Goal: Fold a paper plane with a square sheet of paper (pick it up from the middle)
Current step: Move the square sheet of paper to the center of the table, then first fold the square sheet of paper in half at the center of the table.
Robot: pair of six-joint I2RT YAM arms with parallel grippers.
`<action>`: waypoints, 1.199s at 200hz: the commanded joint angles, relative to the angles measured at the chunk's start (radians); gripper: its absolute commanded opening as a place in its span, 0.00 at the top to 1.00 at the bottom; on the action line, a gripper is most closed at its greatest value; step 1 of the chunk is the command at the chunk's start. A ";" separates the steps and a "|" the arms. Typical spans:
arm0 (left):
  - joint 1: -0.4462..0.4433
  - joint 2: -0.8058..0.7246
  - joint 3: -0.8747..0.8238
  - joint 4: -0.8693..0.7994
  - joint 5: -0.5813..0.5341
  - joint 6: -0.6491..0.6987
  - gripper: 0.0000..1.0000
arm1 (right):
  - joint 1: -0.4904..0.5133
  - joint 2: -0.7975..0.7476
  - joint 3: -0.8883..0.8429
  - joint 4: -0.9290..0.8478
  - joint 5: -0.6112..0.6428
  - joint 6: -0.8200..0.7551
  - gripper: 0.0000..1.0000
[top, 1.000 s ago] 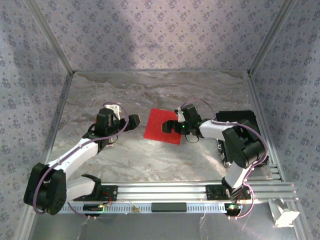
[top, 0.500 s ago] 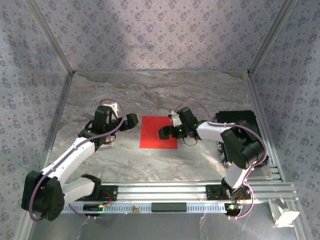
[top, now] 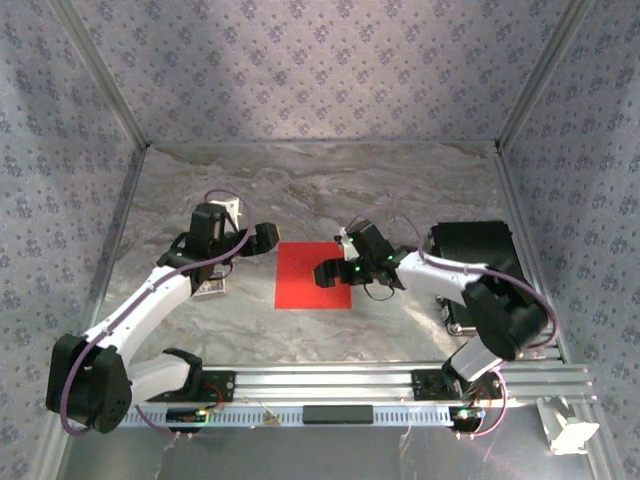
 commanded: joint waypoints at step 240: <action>-0.382 0.736 0.611 -0.575 -0.196 -0.376 0.18 | -0.290 -0.379 -0.197 0.011 0.189 0.185 0.01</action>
